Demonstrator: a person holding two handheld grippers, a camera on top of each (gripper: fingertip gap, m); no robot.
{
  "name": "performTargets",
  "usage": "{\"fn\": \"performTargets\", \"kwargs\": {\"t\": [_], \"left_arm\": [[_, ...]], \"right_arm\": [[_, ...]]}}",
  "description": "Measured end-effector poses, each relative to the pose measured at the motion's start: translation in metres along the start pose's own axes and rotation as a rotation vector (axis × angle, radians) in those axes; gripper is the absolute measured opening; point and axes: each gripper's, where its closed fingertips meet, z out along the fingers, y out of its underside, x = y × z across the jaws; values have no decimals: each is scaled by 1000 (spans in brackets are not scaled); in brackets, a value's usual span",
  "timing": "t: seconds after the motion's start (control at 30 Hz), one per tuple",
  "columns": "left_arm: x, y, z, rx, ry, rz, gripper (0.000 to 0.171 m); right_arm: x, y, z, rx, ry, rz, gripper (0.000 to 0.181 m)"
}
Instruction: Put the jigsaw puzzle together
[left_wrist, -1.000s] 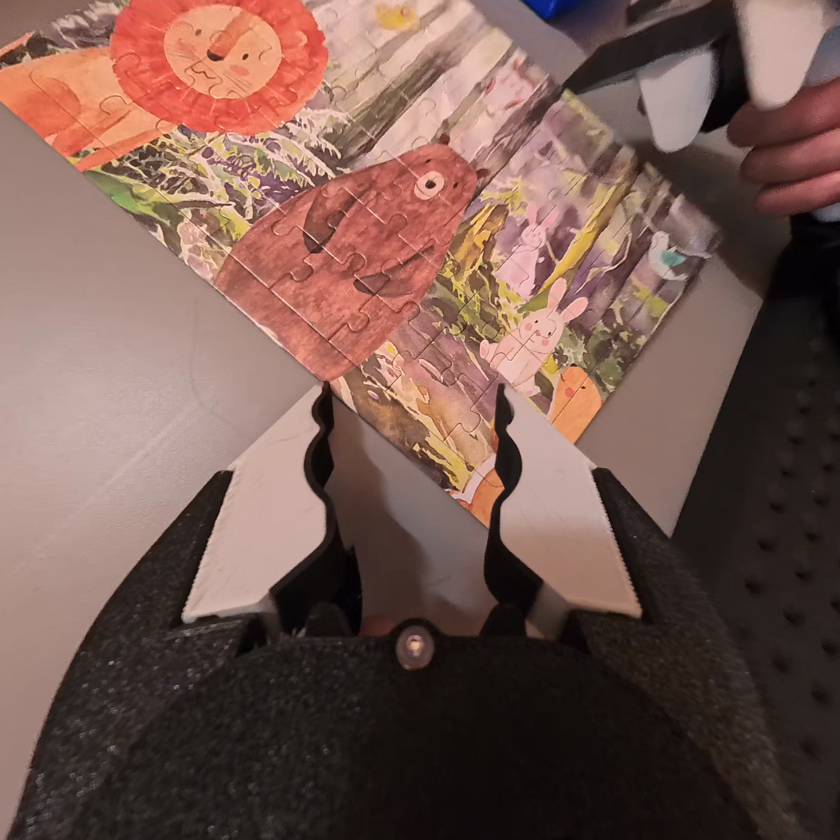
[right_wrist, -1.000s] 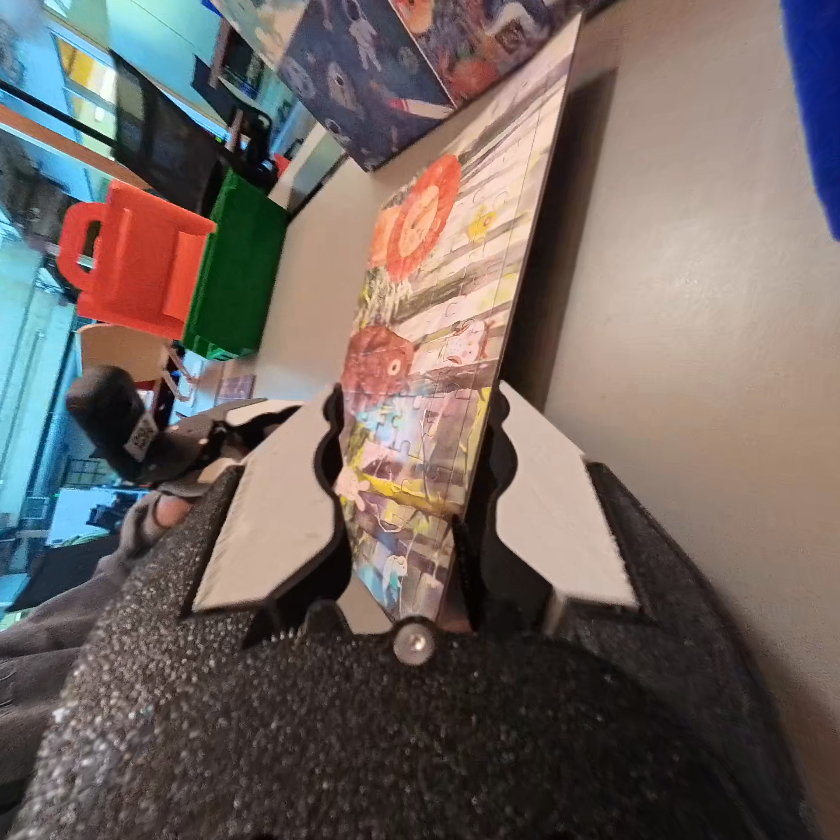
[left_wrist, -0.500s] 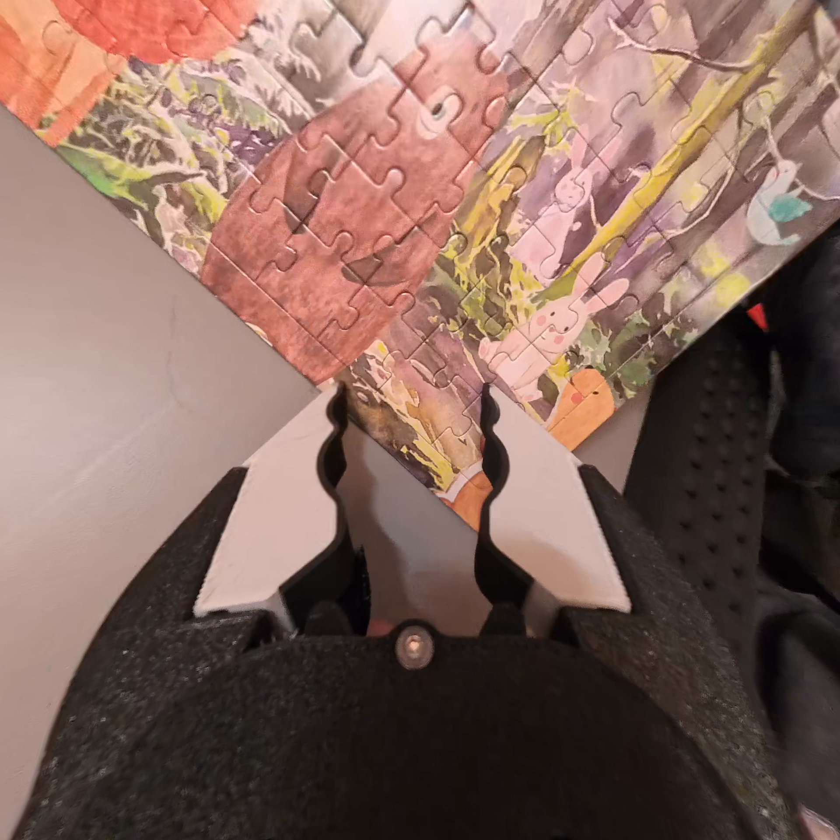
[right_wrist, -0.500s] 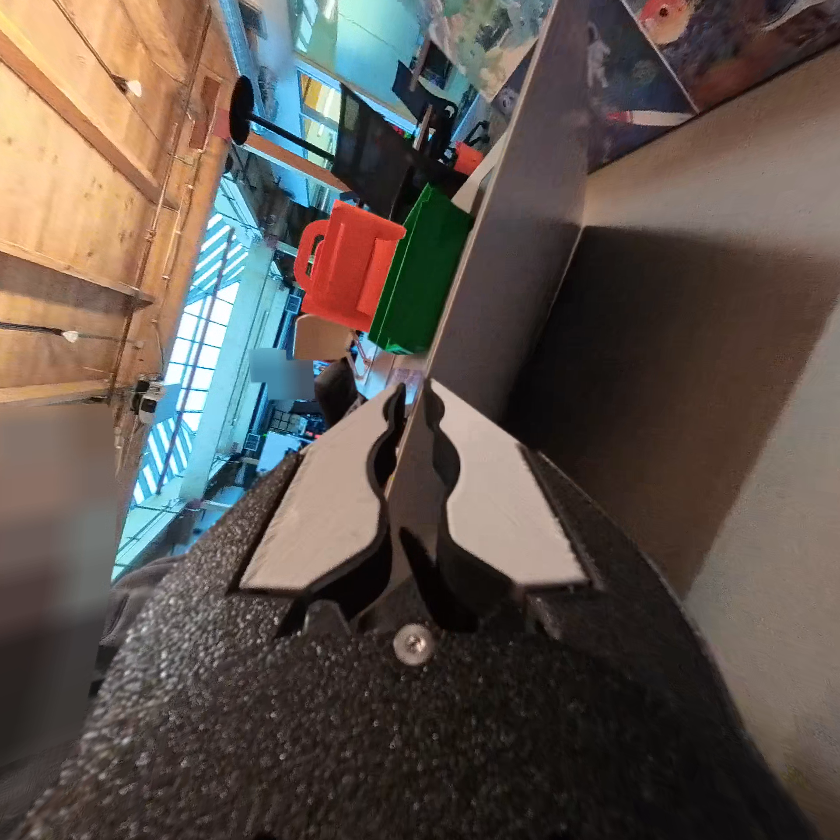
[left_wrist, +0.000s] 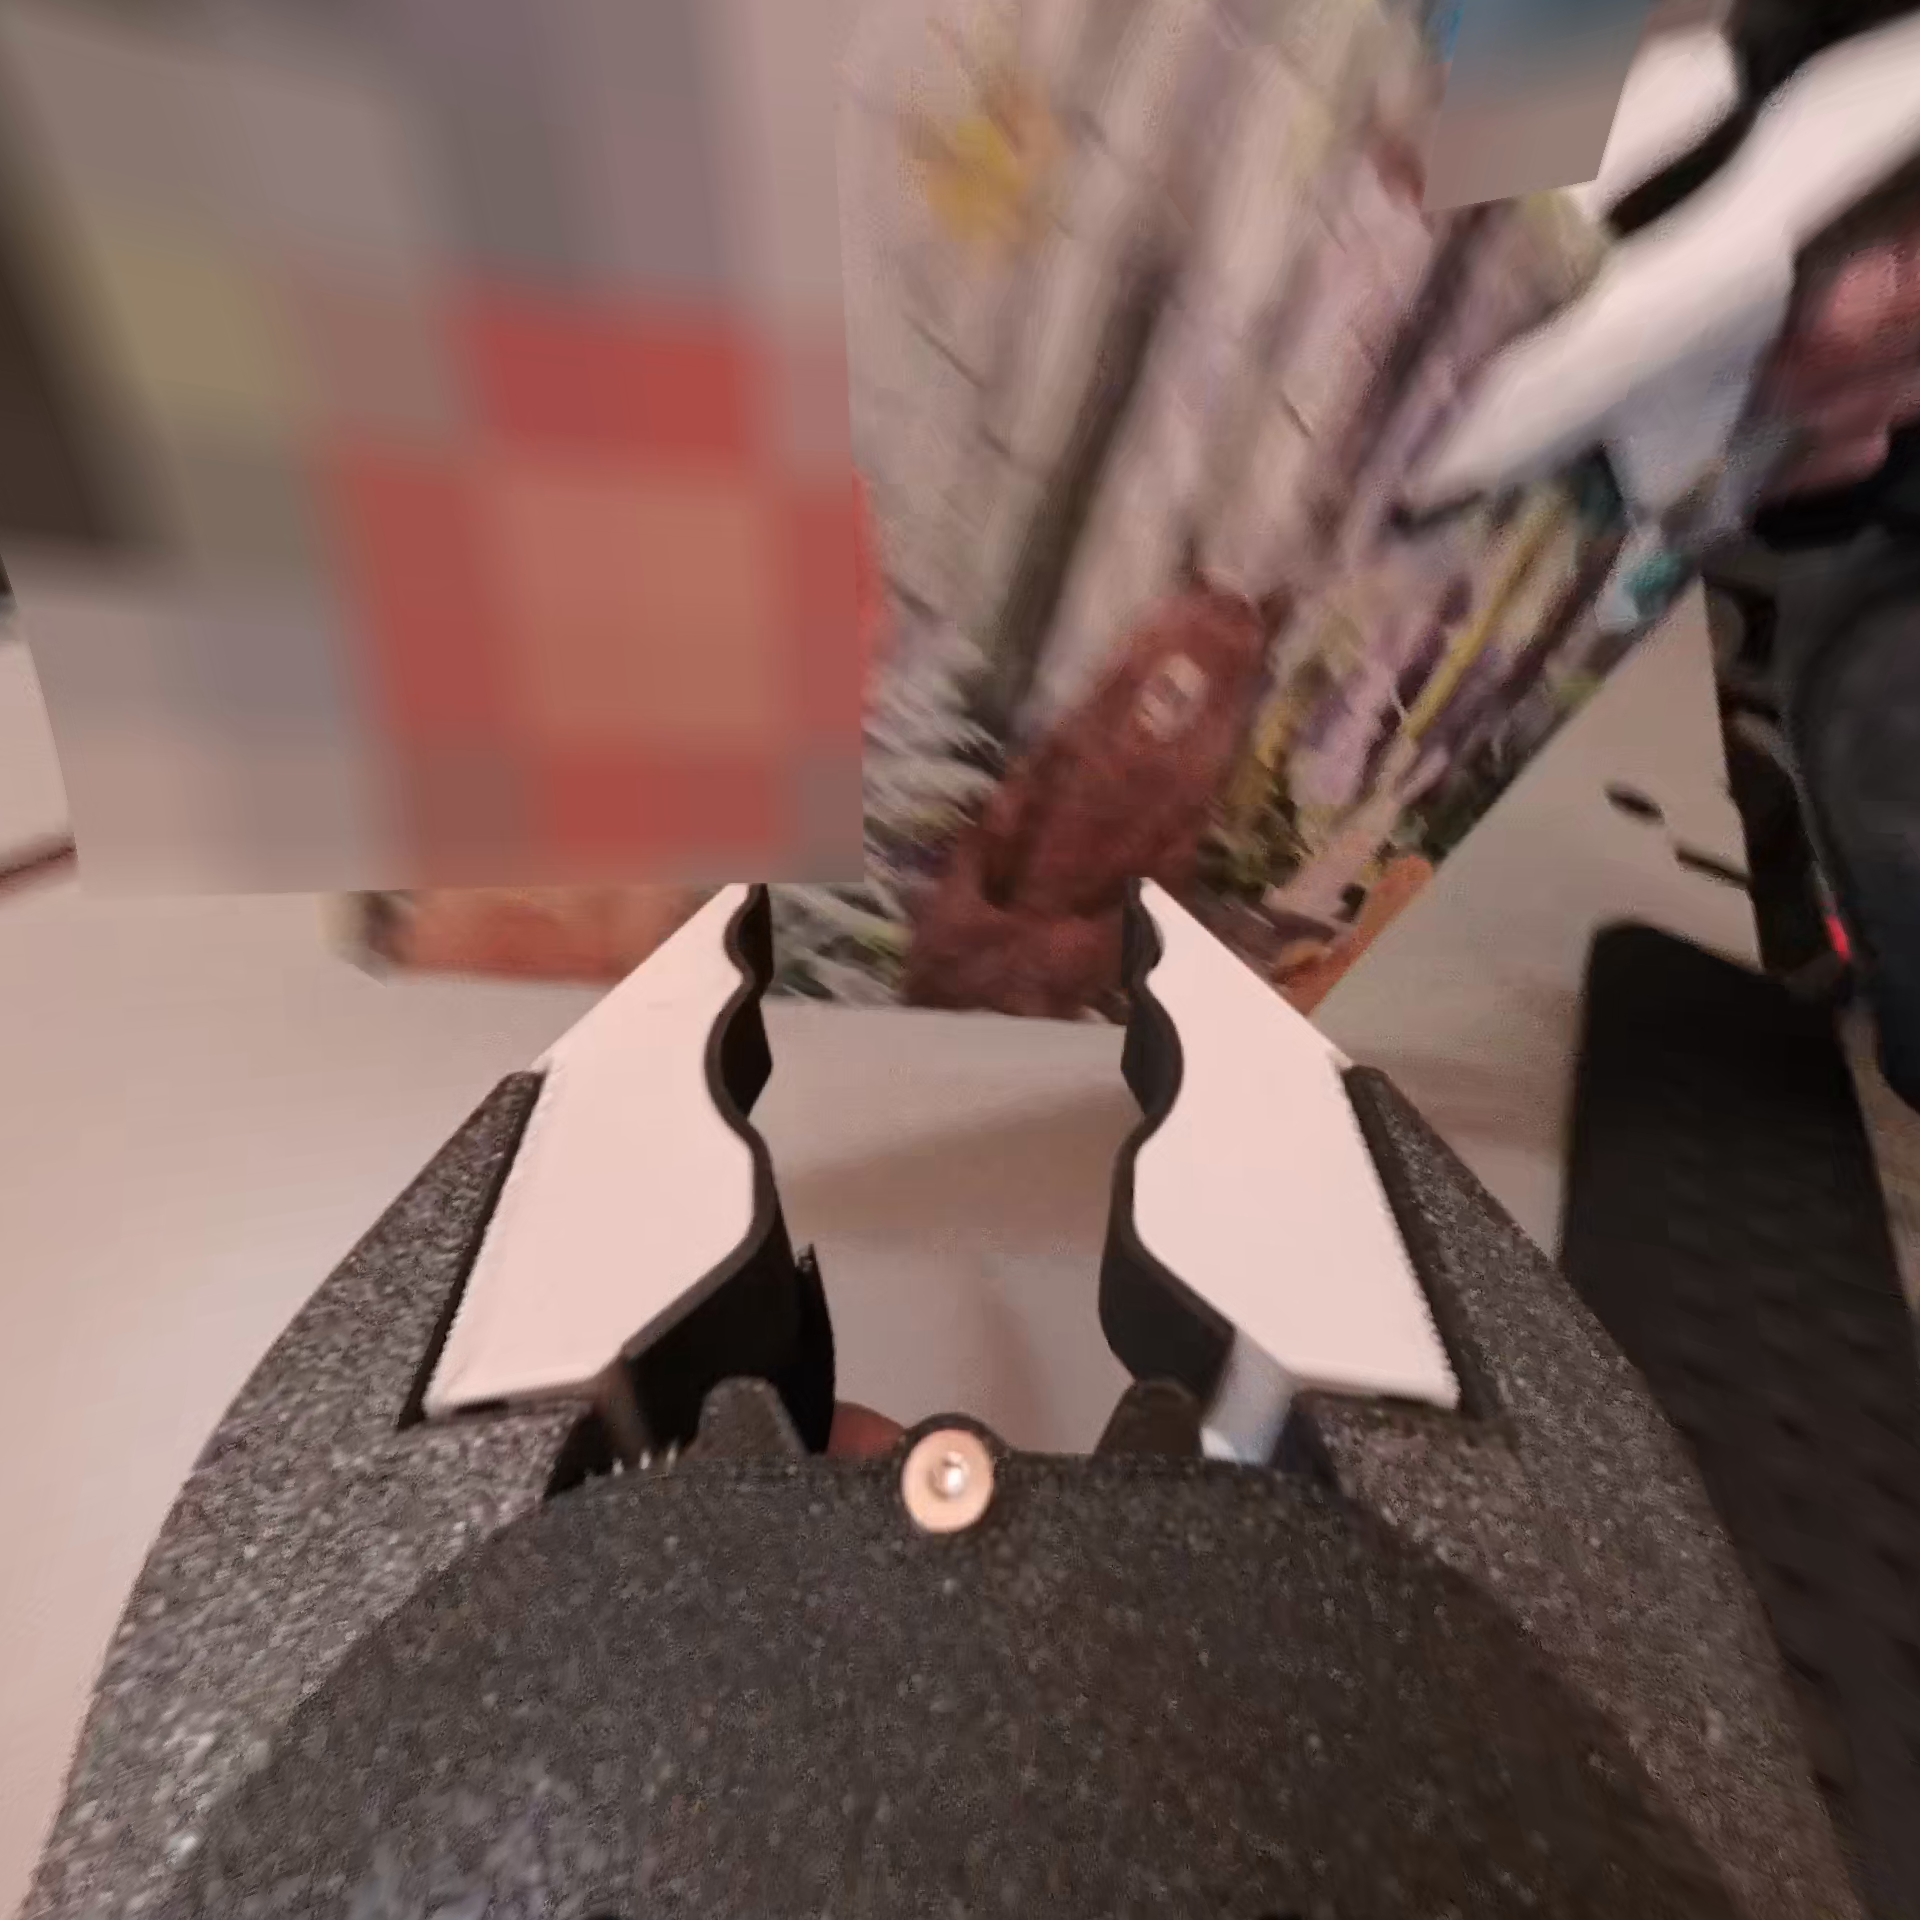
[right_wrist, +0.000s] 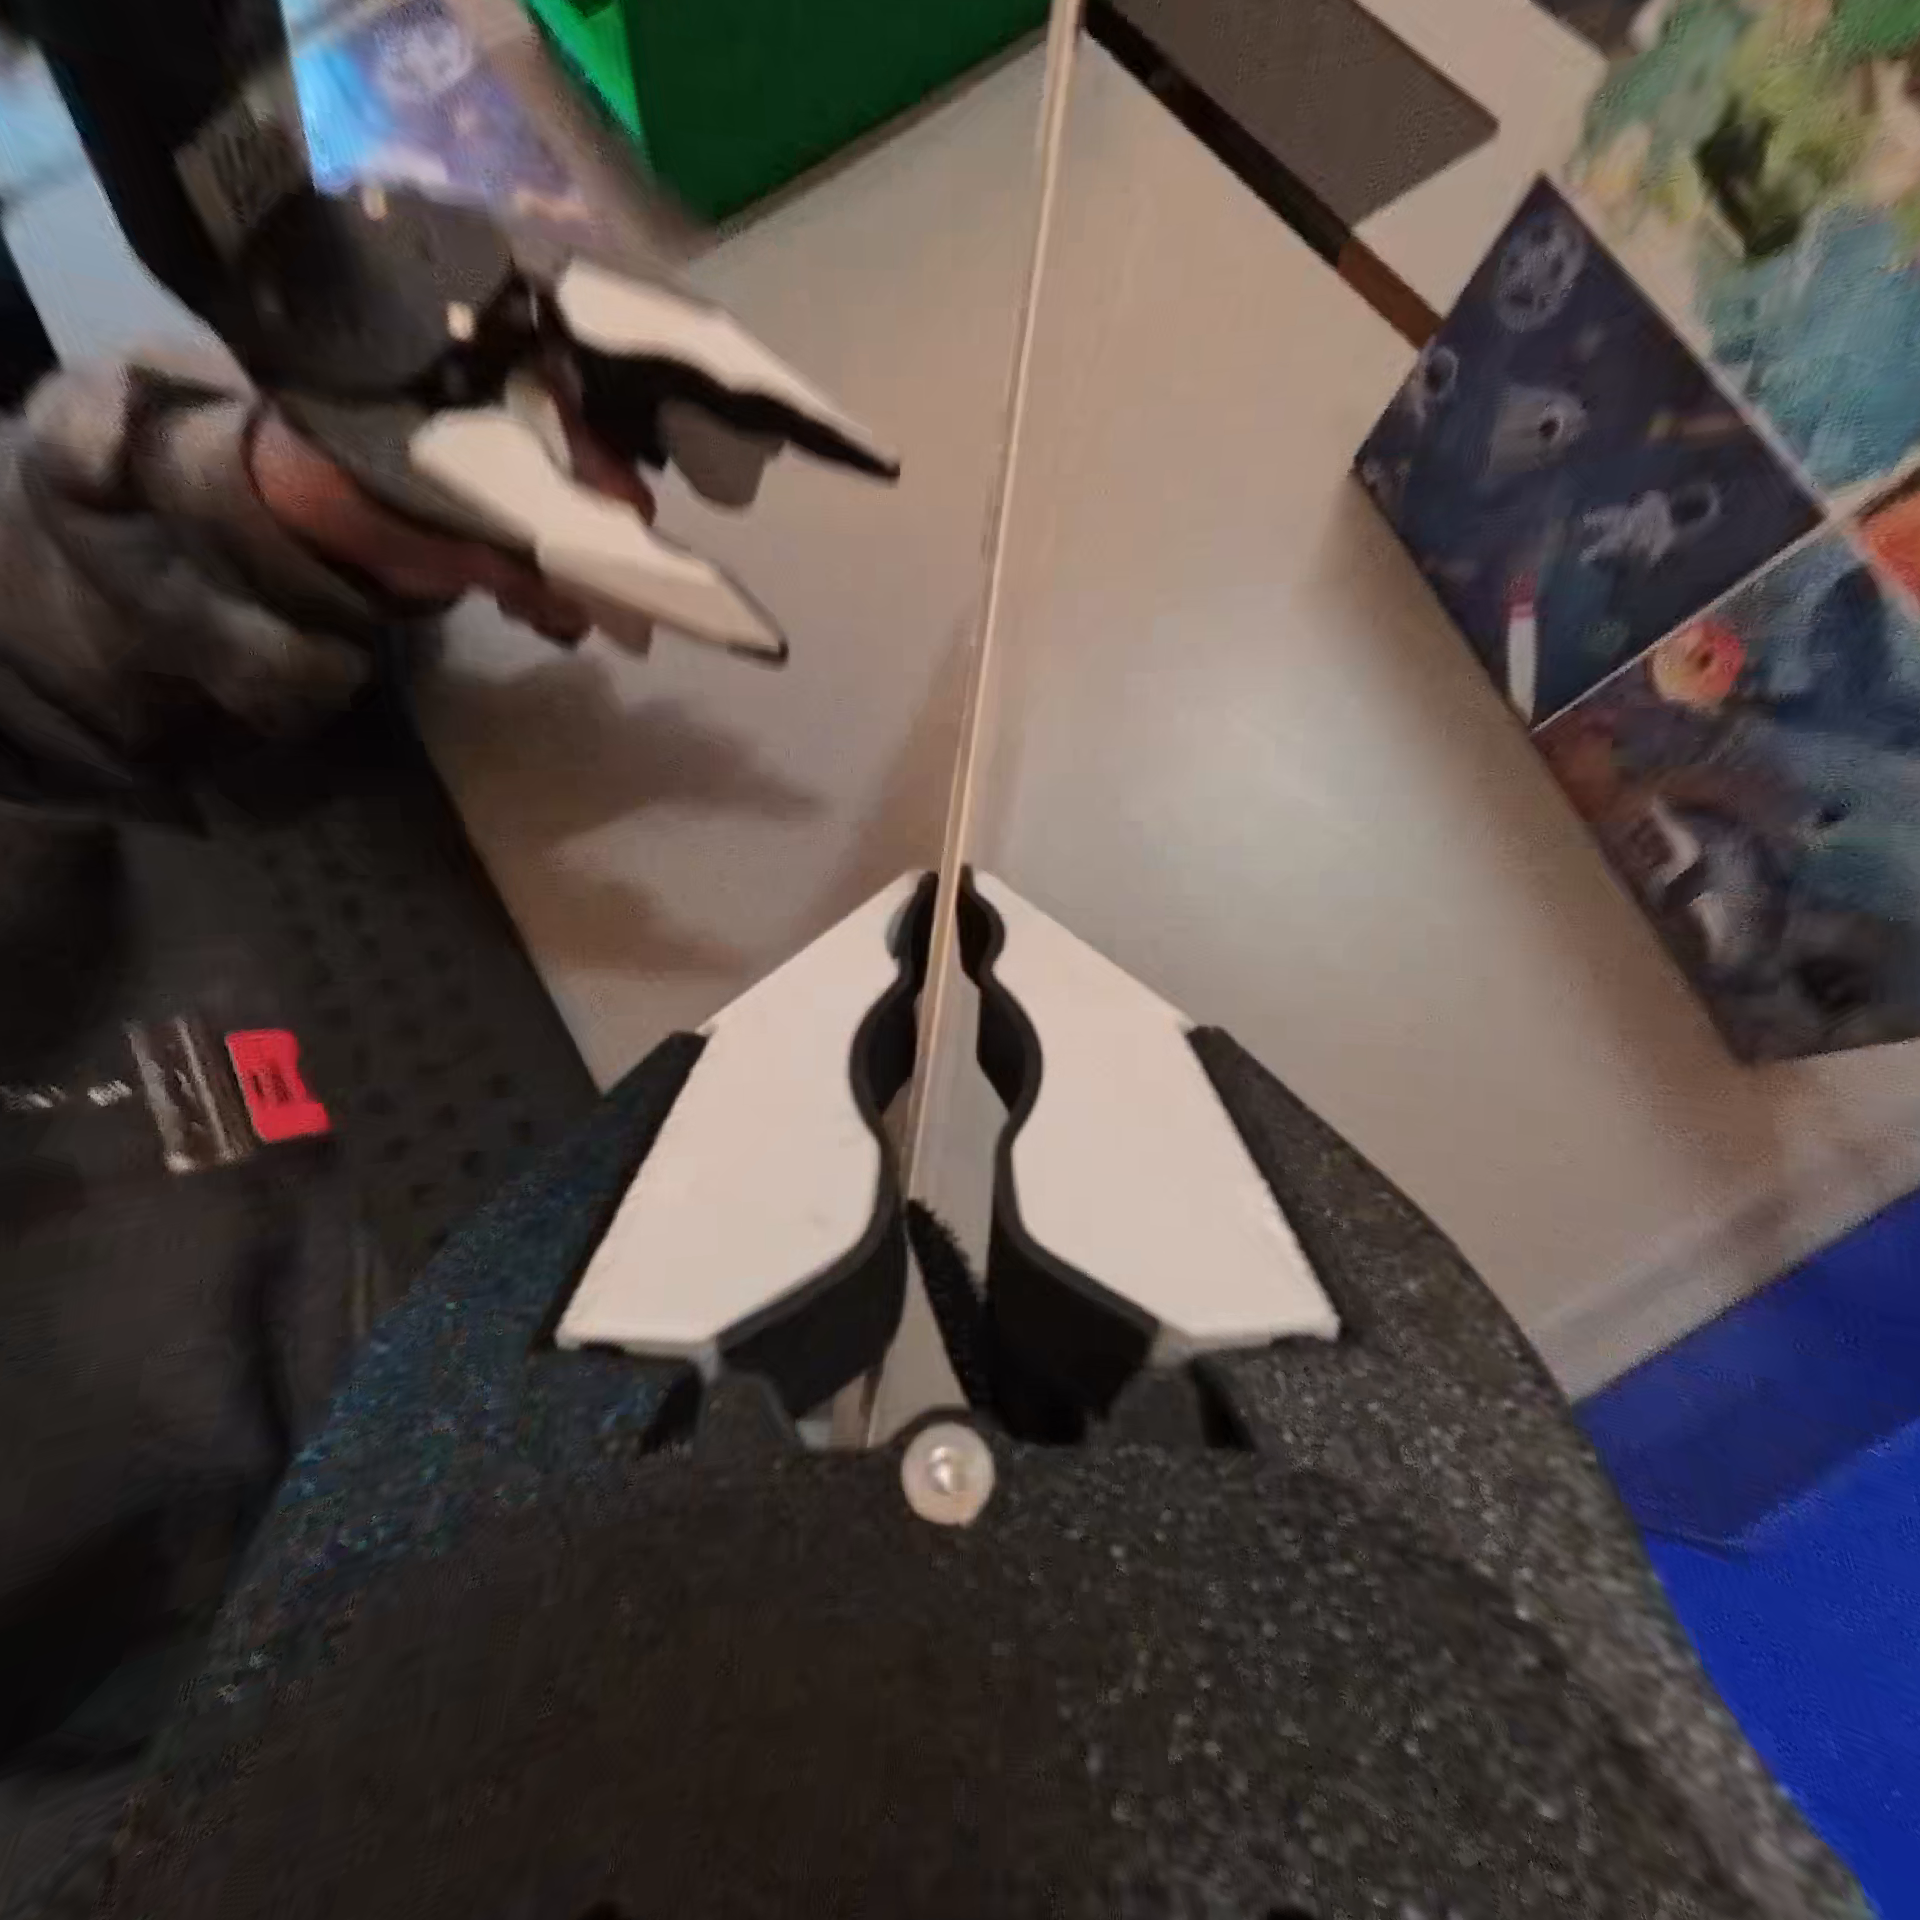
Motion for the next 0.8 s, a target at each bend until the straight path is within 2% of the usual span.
{"fn": "performTargets", "kwargs": {"t": [0.1, 0.17, 0.2, 0.3, 0.37, 0.4, 0.43, 0.53, 0.6, 0.67, 0.73, 0.77, 0.8], "left_arm": [[-44, -57, -56, 259, -126, 51, 72], [-46, -77, -93, 381, -124, 109, 76], [-40, -78, -106, 404, -97, 138, 77], [-12, -48, -119, 296, -17, 293, 77], [-2, -18, -122, 171, -53, 440, 77], [2, -5, -125, 130, -83, 511, 74], [6, 8, -130, 95, -105, 584, 62], [23, 52, -137, -37, -117, 772, 36], [32, 73, -140, -97, -106, 843, 10], [41, 91, -142, -169, -69, 880, 7], [48, 87, -142, -183, -62, 862, 6], [50, 81, -141, -190, -55, 834, 6], [51, 73, -140, -198, -50, 797, 6]], "right_arm": [[-23, -1, -7, -116, 55, -342, 3], [-27, 2, -2, -209, 130, -452, 3], [-31, 5, 2, -244, 173, -531, 4], [-41, 11, 18, -314, 402, -879, 4], [-57, 9, 29, -292, 556, -1095, 3], [-66, 13, 34, -283, 622, -1186, 3], [-76, 15, 38, -261, 690, -1269, 4], [-104, 35, 50, -158, 717, -1335, 4], [-112, 53, 58, -123, 668, -1305, 4], [-114, 69, 63, -113, 593, -1259, 5], [-111, 69, 59, -70, 594, -1185, 4], [-108, 66, 55, -47, 597, -1146, 10], [-103, 57, 46, -1, 631, -1089, 29]]}}
